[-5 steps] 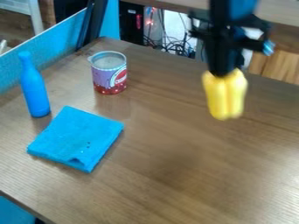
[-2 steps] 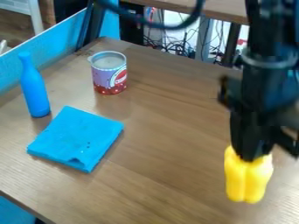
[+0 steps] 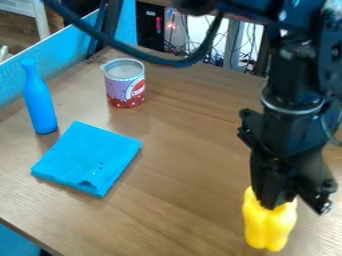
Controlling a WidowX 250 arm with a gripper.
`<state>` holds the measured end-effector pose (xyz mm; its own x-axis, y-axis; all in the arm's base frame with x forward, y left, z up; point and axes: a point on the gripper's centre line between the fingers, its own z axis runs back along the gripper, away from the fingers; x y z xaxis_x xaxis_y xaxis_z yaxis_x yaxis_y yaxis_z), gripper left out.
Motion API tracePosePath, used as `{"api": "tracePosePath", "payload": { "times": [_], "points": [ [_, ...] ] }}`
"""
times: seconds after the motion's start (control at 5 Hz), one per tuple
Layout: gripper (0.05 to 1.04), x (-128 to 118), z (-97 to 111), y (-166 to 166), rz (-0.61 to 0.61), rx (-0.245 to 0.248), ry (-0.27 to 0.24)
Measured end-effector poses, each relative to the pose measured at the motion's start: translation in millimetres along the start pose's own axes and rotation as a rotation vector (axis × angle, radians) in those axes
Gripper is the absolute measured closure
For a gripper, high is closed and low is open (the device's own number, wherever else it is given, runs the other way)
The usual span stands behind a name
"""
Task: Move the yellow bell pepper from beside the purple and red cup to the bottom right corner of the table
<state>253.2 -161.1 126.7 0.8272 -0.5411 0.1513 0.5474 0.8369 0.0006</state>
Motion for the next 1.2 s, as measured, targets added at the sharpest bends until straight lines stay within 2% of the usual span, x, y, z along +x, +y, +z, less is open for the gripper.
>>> {"api": "tracePosePath", "payload": {
  "times": [0.4, 0.6, 1.0, 1.2],
  "points": [
    [0.926, -0.8, -9.1, 7.7, -0.016, 0.049, -0.021],
    [0.705, -1.4, -14.0, 10.2, -0.029, 0.065, -0.004],
    [0.117, -2.8, -11.0, 10.4, -0.043, 0.065, 0.016],
    [0.075, 7.3, 23.2, 14.1, -0.048, 0.07, -0.054]
  ]
}}
